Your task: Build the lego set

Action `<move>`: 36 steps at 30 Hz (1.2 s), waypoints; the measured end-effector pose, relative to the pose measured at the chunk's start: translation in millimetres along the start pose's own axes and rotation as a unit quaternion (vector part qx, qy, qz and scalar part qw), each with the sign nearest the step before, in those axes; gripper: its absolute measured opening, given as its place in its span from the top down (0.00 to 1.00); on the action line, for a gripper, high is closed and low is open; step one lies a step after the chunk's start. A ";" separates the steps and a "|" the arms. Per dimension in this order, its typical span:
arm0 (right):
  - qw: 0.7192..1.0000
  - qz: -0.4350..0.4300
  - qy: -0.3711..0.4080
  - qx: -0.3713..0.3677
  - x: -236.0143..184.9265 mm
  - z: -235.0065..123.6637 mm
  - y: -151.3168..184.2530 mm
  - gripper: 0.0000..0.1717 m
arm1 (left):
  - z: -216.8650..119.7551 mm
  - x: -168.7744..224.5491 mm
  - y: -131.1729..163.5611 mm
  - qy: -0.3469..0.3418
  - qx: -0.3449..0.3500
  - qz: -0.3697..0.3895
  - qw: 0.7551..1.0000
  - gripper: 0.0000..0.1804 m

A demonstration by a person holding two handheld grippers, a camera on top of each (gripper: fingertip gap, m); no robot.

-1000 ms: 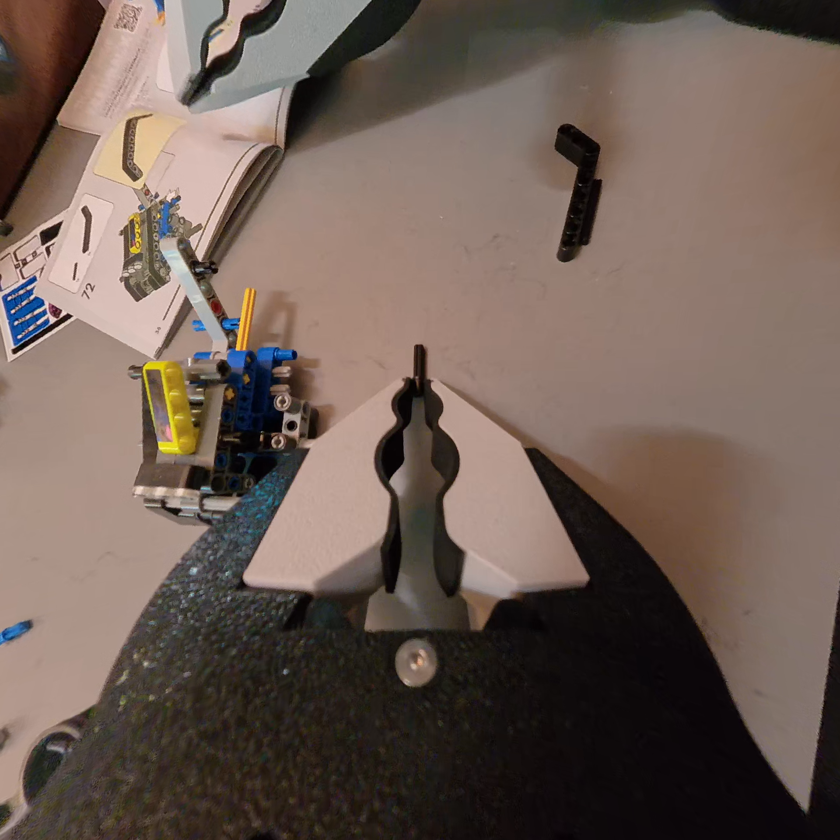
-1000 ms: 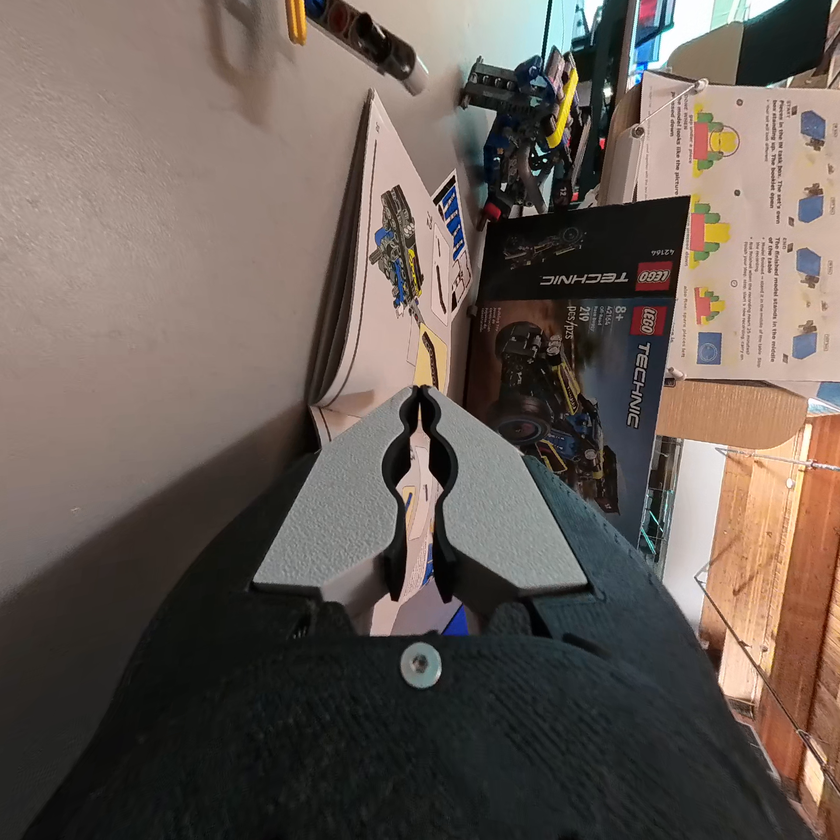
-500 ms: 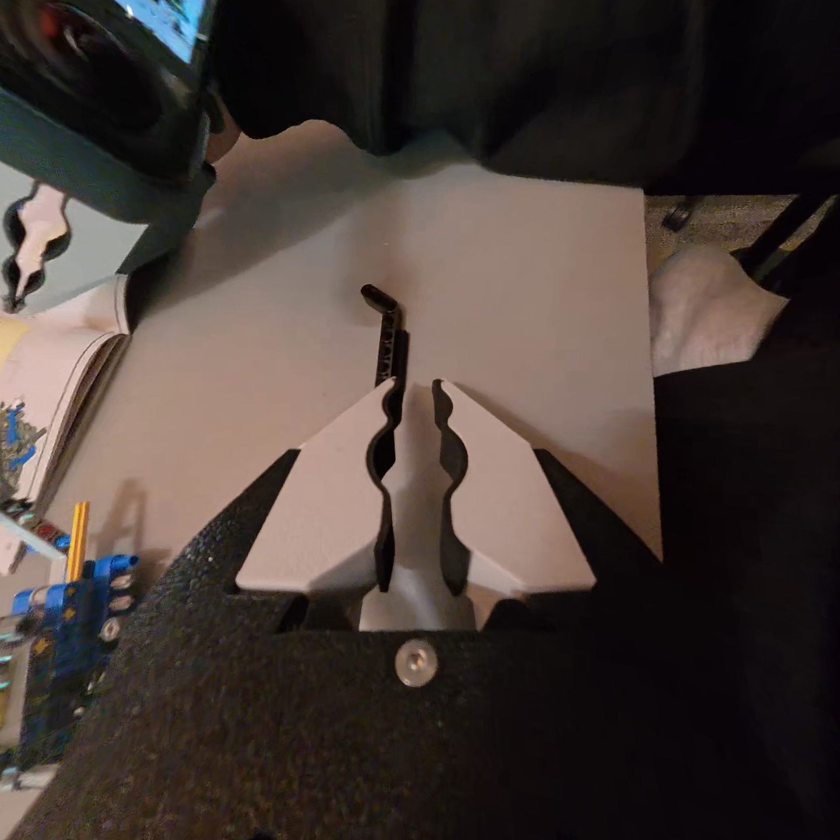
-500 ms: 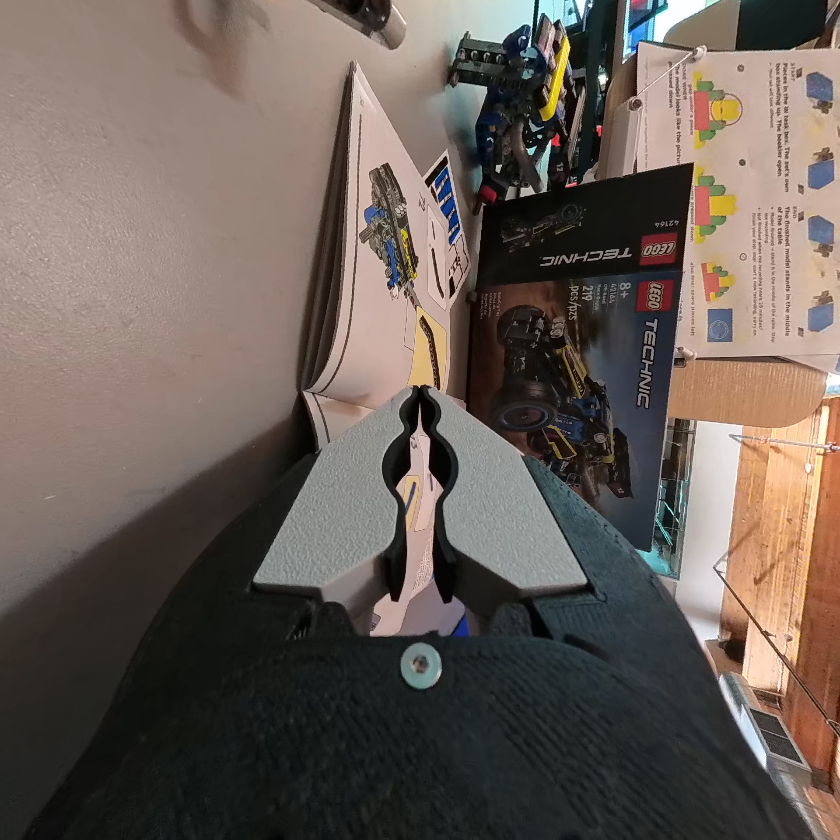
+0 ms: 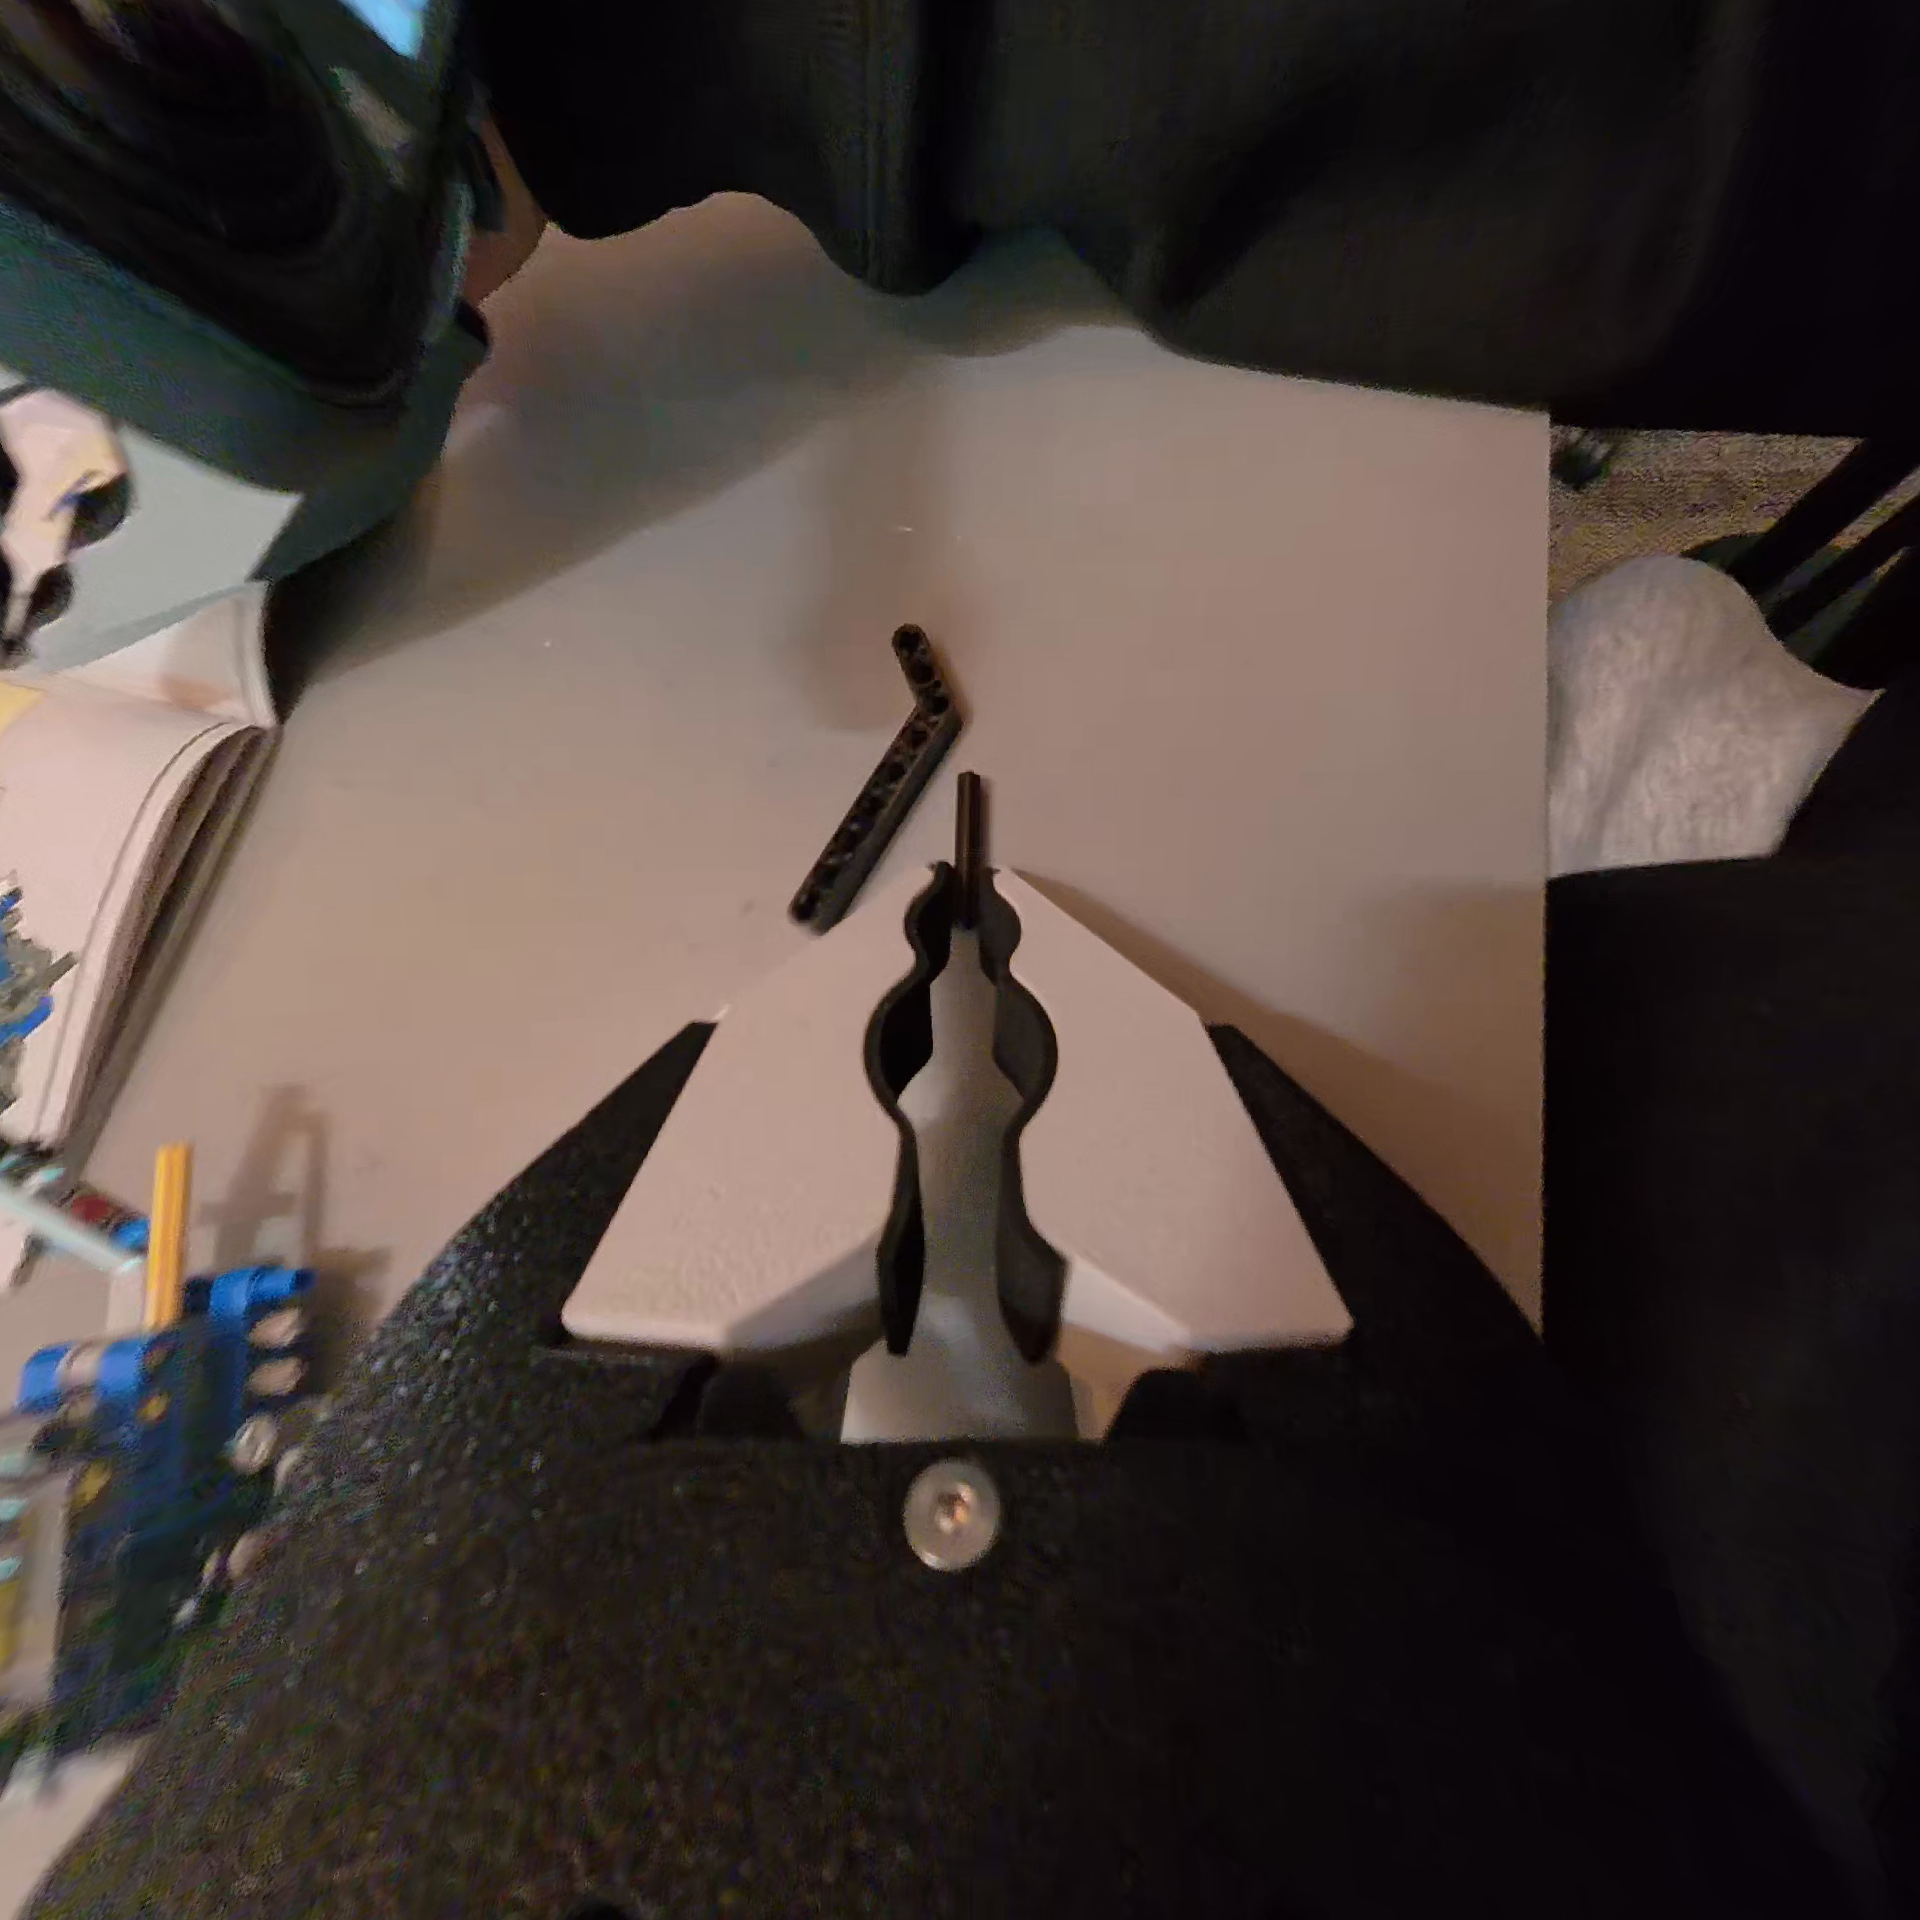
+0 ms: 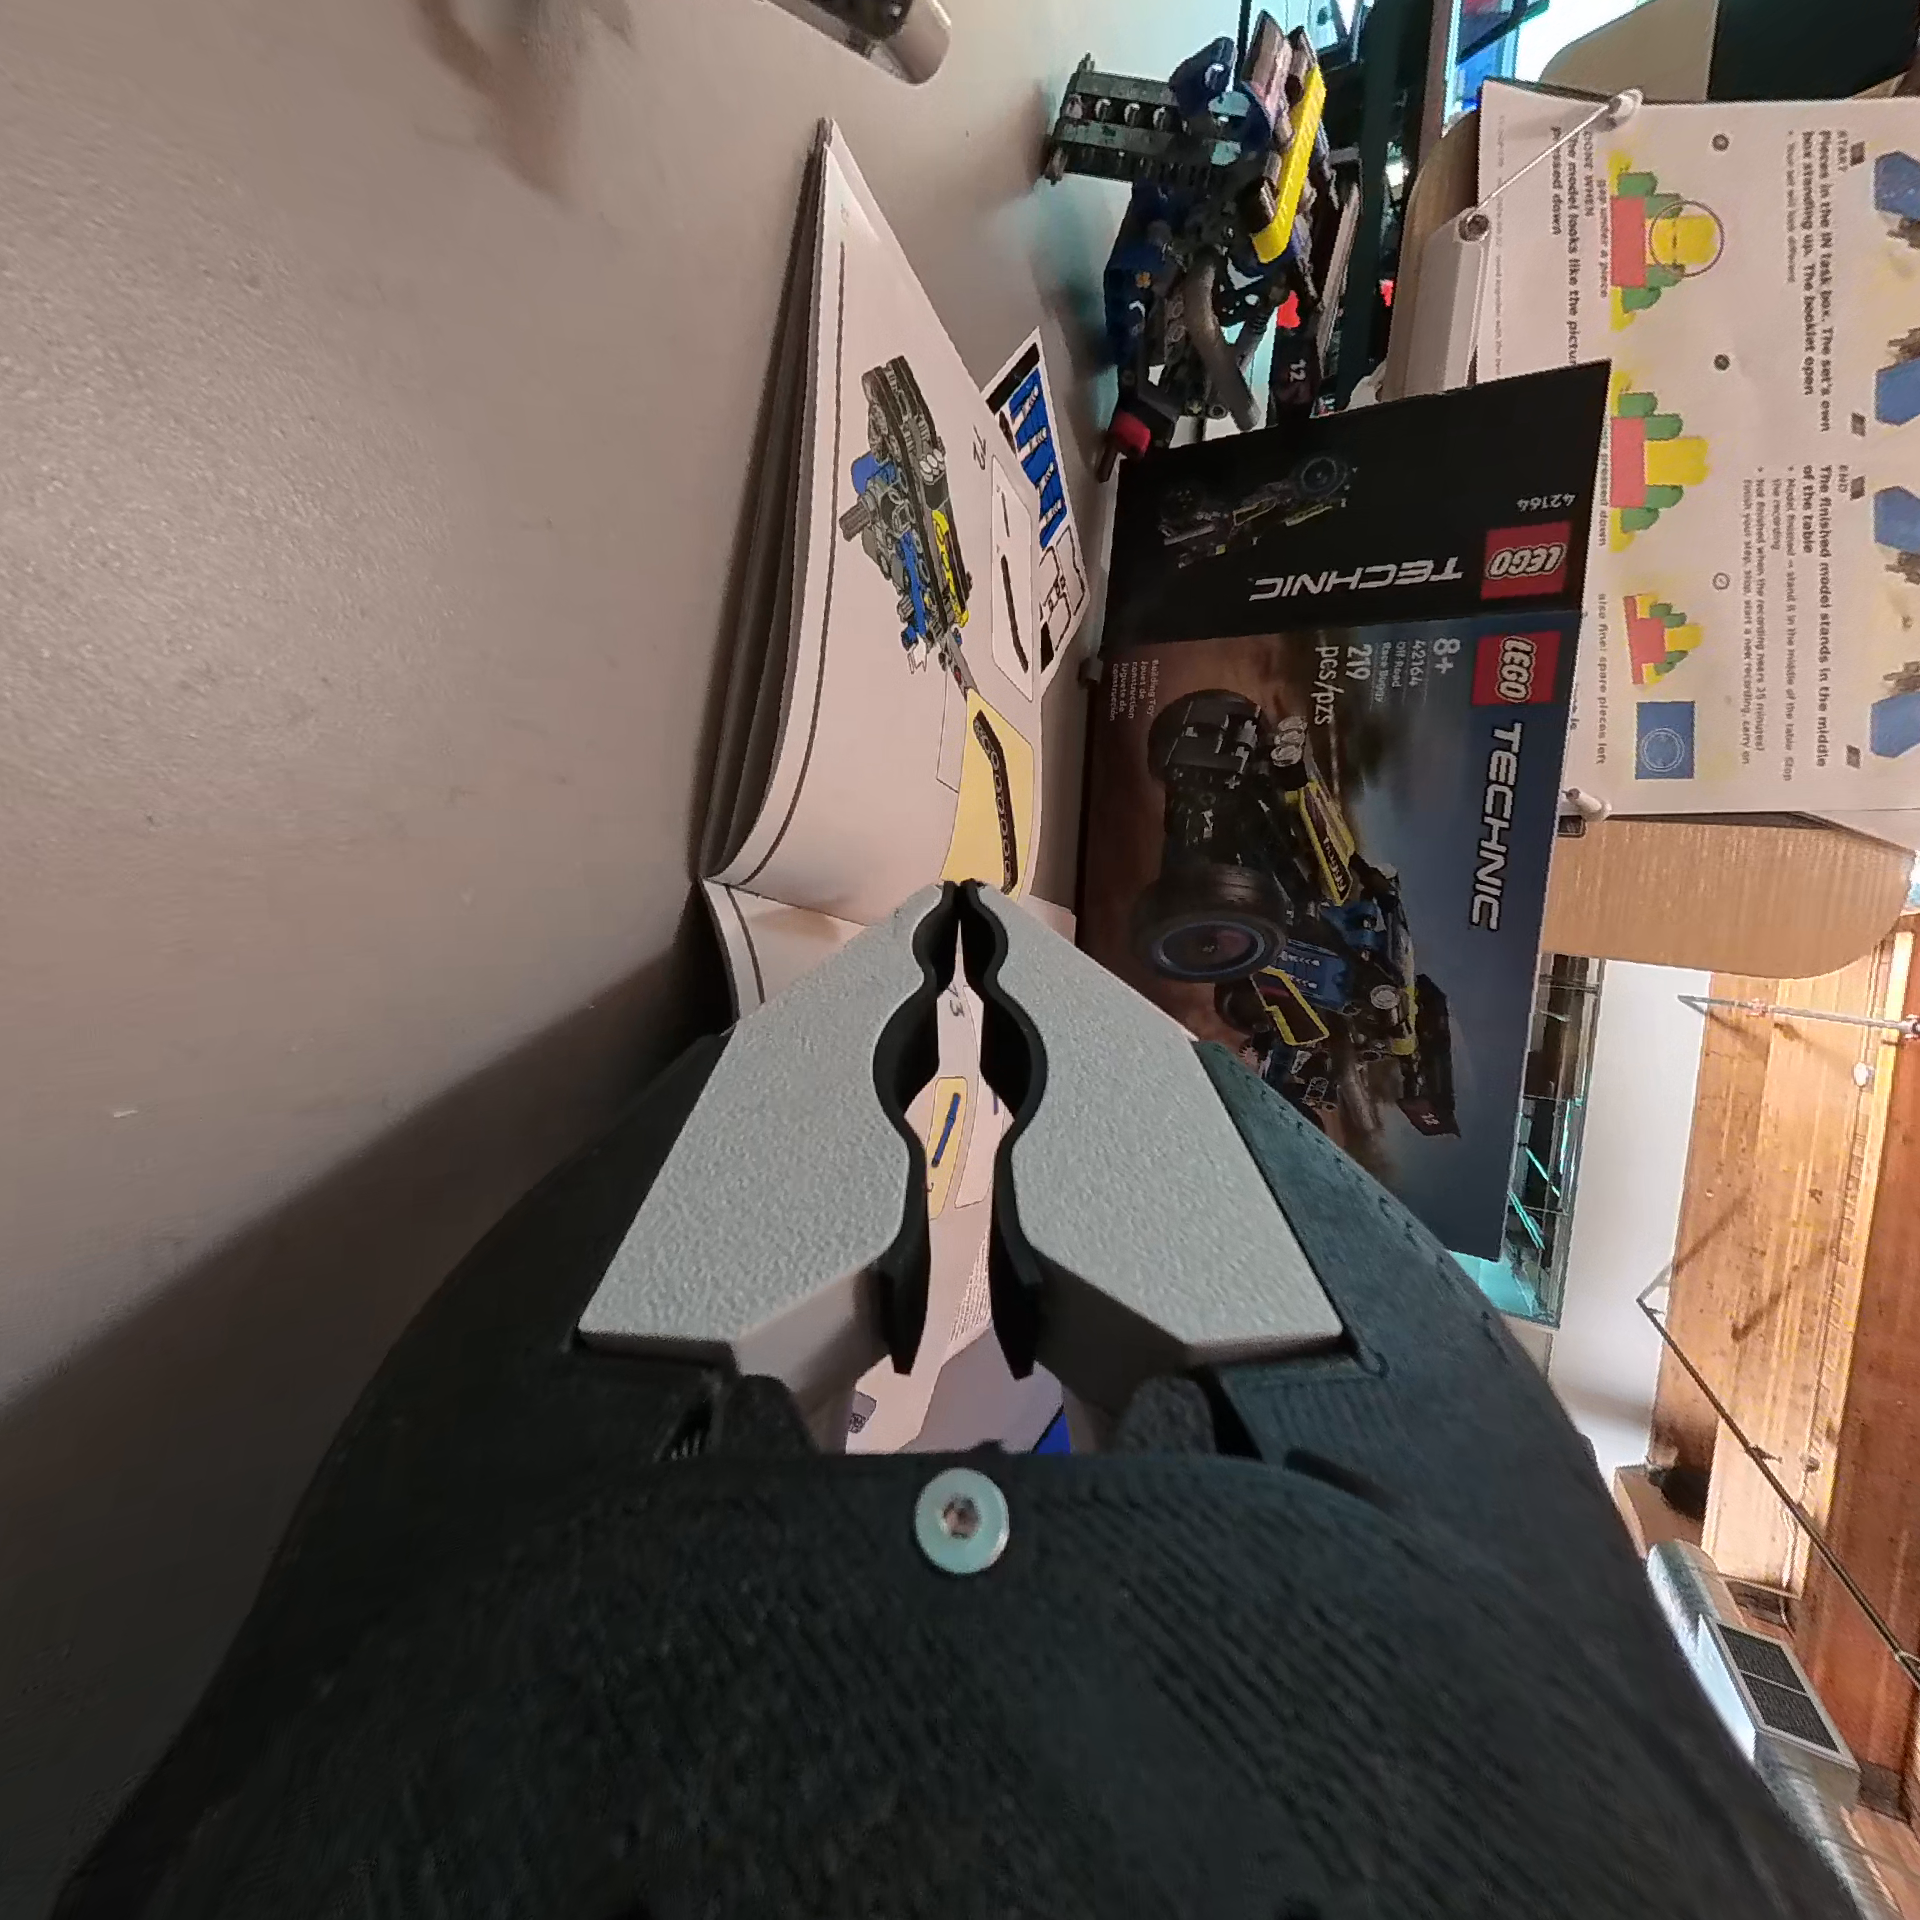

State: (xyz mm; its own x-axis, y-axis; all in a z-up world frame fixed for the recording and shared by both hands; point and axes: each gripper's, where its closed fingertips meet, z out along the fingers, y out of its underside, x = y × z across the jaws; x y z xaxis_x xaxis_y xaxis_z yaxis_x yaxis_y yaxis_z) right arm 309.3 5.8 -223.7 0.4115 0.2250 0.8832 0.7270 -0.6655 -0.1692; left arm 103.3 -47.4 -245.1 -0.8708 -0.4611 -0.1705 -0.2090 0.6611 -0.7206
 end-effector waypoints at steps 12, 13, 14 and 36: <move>0.996 0.062 0.054 -0.045 22.2 -0.7 21.7 1.00 | -177.7 -129.7 170.9 -0.274 -0.067 -0.264 0.923 1.00; 0.996 0.057 0.054 -0.052 20.9 1.5 22.8 1.00 | -178.5 -131.3 175.5 -0.277 -0.065 -0.269 0.920 1.00; 0.995 0.055 0.054 -0.057 19.7 3.3 24.0 1.00 | -177.1 -131.4 177.0 -0.275 -0.062 -0.268 0.921 0.99; 0.998 0.047 0.032 -0.007 7.0 9.8 -1.3 1.00 | -182.3 -234.0 58.1 -0.465 0.144 -0.029 0.873 0.95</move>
State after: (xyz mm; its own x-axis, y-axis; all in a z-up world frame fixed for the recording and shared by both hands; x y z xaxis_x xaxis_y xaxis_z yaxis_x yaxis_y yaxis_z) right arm 316.6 15.2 -221.7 0.4408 0.1148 0.8902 0.6793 -0.6910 -0.2472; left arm 213.8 206.8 -124.5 -0.0958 -0.8587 -0.5035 -0.0026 0.5060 -0.8625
